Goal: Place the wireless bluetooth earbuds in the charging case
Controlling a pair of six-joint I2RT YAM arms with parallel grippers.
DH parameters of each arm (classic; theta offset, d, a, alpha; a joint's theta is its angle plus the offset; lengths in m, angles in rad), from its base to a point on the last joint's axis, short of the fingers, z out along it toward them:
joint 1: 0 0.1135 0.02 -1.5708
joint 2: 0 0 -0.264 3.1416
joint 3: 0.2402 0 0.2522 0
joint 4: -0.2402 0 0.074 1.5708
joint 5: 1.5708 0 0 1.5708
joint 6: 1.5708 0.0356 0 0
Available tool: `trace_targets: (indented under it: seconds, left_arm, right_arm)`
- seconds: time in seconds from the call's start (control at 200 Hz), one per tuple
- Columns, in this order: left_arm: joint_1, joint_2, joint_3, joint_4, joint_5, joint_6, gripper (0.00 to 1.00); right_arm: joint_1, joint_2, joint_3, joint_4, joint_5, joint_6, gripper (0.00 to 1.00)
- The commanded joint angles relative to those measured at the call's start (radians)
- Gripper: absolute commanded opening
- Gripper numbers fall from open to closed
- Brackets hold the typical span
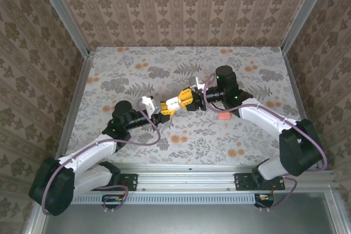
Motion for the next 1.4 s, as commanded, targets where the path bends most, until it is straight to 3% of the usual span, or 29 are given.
trace_targets:
  seconds: [0.0,0.385,1.395]
  left_arm:
    - [-0.016,-0.030,0.047,0.055,0.031,0.029,0.08]
    - [-0.019,-0.043,0.045,0.045,0.032,0.033,0.08]
    - [-0.020,-0.038,0.055,0.033,0.030,0.041,0.08]
  right_arm:
    - [0.029,0.012,0.046,-0.141,-0.002,-0.096,0.30]
    - [0.035,0.030,0.147,-0.433,0.056,-0.325,0.30]
    - [0.046,0.004,0.157,-0.401,0.101,-0.305,0.40]
